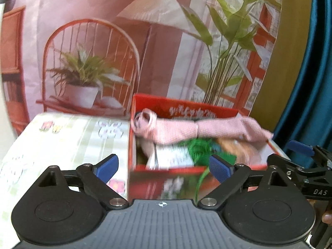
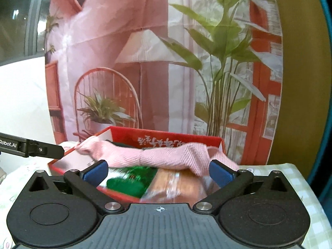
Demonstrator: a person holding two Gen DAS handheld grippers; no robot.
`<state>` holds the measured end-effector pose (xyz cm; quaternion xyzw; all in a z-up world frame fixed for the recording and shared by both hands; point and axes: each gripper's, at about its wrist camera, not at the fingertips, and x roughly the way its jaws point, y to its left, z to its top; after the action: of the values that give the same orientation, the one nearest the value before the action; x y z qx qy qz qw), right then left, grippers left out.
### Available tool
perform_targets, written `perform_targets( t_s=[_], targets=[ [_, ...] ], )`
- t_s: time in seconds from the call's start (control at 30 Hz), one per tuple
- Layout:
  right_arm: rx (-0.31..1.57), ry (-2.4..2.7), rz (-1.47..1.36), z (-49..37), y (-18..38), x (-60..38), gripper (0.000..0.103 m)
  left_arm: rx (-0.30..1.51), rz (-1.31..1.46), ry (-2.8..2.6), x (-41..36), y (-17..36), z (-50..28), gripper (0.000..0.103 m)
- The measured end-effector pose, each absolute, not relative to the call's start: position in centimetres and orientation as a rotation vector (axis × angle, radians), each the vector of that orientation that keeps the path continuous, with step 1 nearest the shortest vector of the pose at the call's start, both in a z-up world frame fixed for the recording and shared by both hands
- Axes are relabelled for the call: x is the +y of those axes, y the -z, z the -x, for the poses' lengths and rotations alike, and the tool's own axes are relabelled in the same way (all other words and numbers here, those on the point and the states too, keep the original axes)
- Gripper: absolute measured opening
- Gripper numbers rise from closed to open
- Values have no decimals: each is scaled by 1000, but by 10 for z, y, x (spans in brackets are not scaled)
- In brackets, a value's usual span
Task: Organize soft objects
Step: 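Move both grippers down to the white cloth bundle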
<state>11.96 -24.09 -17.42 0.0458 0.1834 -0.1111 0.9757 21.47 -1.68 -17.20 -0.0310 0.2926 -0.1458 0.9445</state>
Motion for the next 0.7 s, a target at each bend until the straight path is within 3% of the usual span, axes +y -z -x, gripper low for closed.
perform_targets(
  t_s=[0.43,0.7],
  targets=[
    [452,232,-114,-77,238,-224,103,750,123,264,-10,231,-187,95],
    [509,252,-178,-83,272,-233,102,781,110,279,-12,250,-181,89]
  ],
)
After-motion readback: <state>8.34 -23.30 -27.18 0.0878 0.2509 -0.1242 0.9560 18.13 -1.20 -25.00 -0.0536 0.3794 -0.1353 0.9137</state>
